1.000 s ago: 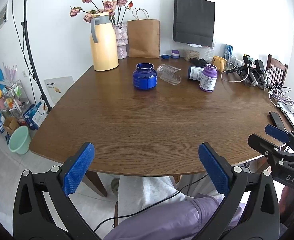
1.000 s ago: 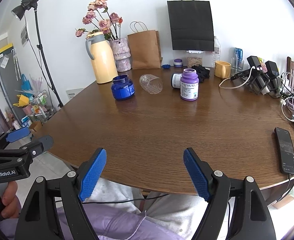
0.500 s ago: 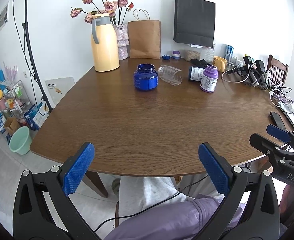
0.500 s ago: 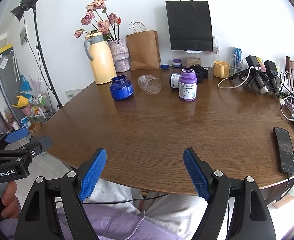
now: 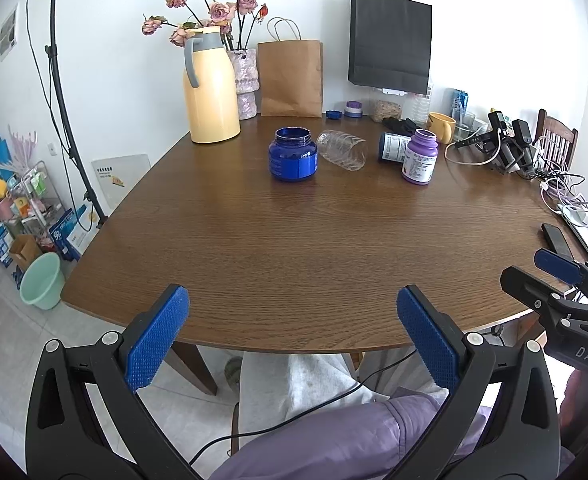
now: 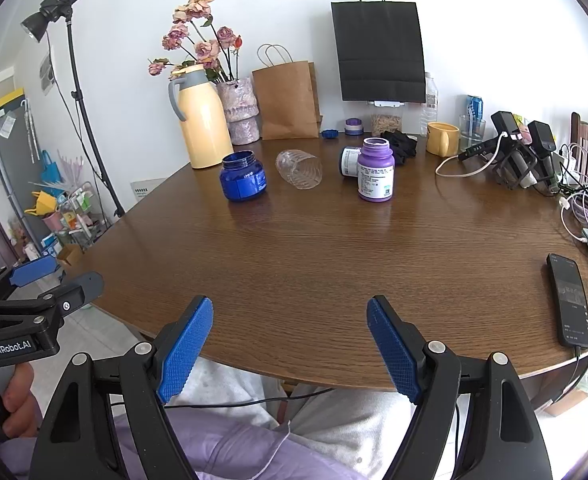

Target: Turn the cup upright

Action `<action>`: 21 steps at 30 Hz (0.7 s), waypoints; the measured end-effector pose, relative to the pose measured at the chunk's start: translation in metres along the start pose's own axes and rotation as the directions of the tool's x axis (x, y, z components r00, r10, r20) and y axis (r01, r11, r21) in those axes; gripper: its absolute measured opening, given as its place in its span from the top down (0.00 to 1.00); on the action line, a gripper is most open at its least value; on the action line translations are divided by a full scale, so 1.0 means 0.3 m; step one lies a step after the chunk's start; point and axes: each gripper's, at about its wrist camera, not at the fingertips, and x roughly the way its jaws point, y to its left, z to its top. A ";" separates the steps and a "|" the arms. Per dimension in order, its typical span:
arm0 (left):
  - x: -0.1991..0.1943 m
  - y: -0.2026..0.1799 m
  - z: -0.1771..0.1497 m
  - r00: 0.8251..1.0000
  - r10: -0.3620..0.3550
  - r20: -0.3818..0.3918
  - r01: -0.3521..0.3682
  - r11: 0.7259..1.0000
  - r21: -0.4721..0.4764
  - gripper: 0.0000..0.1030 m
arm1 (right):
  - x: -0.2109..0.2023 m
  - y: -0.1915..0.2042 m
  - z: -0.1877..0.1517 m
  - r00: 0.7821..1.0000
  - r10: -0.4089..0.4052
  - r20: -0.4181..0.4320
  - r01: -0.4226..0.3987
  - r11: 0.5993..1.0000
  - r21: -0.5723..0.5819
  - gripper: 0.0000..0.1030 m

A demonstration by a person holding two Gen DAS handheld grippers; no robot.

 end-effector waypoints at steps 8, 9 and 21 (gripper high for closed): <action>-0.003 0.006 0.004 1.000 0.004 0.009 -0.004 1.000 0.002 0.00 | 0.003 -0.001 0.000 1.000 -0.001 0.001 0.001 1.000 -0.001 0.20; -0.004 0.005 0.003 1.000 0.004 0.009 -0.004 1.000 0.003 0.00 | 0.004 -0.001 -0.001 1.000 -0.001 0.000 0.001 1.000 0.000 0.20; -0.002 0.000 0.000 1.000 0.011 0.011 -0.011 1.000 0.008 0.00 | 0.012 0.000 0.001 1.000 0.000 -0.009 0.000 1.000 0.003 0.20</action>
